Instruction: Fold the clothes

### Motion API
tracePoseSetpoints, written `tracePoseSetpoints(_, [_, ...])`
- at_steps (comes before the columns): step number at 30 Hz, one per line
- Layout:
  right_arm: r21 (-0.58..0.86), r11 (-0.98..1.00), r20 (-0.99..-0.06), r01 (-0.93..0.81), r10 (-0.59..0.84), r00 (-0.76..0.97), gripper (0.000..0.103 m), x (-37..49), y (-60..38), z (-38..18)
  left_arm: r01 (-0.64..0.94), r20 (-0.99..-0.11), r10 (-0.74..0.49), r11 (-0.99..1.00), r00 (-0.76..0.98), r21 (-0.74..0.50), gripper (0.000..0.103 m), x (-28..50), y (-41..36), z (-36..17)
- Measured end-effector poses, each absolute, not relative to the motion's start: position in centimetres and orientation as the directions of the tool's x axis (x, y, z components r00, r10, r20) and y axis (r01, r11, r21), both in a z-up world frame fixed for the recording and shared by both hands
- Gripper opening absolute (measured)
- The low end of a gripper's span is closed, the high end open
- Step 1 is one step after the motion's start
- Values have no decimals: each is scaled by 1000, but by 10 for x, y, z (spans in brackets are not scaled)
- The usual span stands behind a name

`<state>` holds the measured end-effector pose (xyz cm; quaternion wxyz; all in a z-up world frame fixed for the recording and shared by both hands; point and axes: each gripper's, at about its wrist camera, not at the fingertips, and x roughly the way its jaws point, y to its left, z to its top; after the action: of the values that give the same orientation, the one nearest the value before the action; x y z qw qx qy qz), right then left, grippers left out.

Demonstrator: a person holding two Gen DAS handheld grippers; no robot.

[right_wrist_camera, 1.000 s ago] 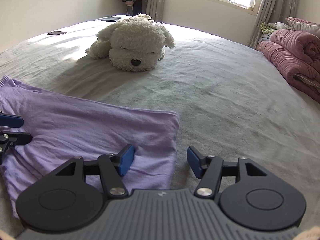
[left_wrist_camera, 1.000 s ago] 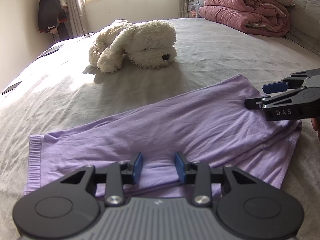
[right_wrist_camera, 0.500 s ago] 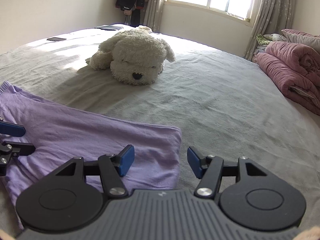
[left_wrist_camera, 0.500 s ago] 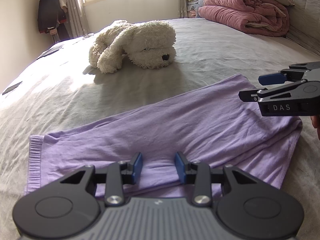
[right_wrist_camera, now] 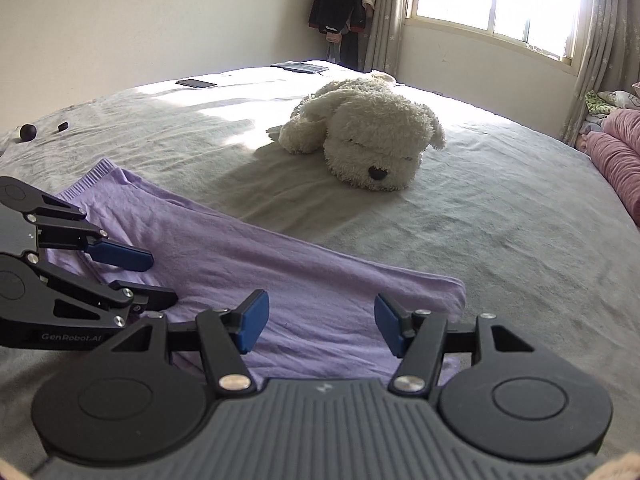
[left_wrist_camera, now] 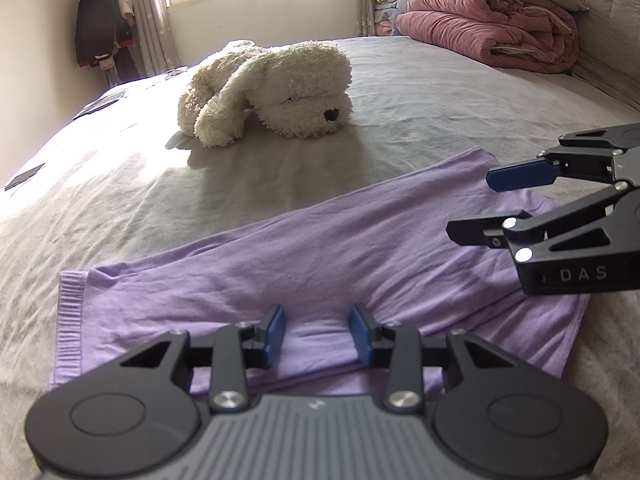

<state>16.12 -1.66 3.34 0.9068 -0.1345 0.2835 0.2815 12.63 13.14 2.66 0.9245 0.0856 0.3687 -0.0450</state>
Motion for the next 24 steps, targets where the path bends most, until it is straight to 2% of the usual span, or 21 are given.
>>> tracePoseSetpoints(4, [-97, 801, -631, -590, 409, 659, 61, 164, -12, 24, 147, -689, -19, 981, 725, 127, 38, 127, 131, 26])
tracePoseSetpoints(18, [-85, 821, -639, -565, 390, 663, 64, 168, -21, 22, 149, -690, -20, 980, 723, 128, 39, 127, 132, 27])
tracePoseSetpoints(24, [-79, 825, -637, -559, 390, 665, 66, 169, -23, 20, 140, -691, 19, 975, 722, 173, 49, 123, 133, 31])
